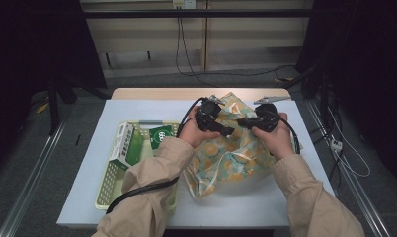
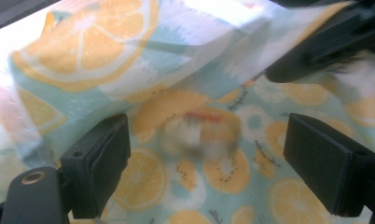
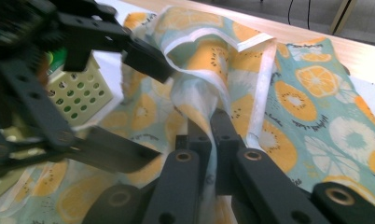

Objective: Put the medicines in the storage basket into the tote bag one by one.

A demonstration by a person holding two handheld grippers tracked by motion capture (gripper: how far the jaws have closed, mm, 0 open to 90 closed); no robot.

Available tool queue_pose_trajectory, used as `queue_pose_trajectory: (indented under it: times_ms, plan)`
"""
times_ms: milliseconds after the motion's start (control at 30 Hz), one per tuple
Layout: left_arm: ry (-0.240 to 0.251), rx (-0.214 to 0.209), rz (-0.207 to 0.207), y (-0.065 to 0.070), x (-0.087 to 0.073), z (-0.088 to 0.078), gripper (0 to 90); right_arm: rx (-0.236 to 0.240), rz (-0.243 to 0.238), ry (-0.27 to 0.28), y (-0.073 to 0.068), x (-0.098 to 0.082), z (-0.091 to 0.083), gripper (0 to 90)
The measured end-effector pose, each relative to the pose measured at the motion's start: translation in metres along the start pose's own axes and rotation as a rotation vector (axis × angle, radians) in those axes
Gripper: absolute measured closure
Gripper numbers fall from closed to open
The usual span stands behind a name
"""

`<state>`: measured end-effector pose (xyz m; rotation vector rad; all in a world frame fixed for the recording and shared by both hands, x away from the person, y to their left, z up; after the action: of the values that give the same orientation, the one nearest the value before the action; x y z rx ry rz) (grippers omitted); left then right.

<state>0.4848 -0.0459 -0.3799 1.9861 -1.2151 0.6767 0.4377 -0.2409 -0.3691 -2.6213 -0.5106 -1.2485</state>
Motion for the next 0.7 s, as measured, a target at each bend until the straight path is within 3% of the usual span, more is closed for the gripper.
queue_pose_trajectory:
  times_ms: [167, 467, 500, 533, 567, 700]
  plan:
    - [-0.008, -0.021, 0.014, 0.007, -0.009, -0.019, 13.9, -0.009, -0.005, -0.015, -0.003, -0.007, 0.003, 89.4]
    - [-0.034, -0.001, 0.034, 0.014, -0.024, -0.055, 12.3, -0.008, -0.018, -0.041, -0.007, -0.016, 0.008, 89.3]
    - [-0.020, -0.002, 0.027, 0.014, -0.026, -0.059, 12.0, -0.008, -0.020, -0.039, -0.006, -0.017, 0.008, 89.3]
    - [-0.020, 0.037, 0.026, 0.014, -0.027, -0.063, 12.1, -0.007, -0.016, -0.041, -0.006, -0.017, 0.008, 89.3]
    - [-0.016, 0.008, 0.025, 0.012, -0.028, -0.067, 12.1, -0.006, -0.018, -0.041, -0.006, -0.018, 0.008, 89.4]
    - [0.001, 0.014, 0.016, 0.013, -0.033, -0.080, 11.5, -0.005, -0.017, -0.043, -0.006, -0.022, 0.008, 89.4]
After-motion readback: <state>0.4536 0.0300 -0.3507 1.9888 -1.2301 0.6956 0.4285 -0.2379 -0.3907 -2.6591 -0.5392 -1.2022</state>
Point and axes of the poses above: each handheld gripper's, and its own axes: z roughly forward along the jaws, x roughly out of its top, y roughly to its right, the point moved 1 cm from there along z, roughly forward along the jaws, and after that the axes turned 13 degrees about -x, right-handed, at the moved point
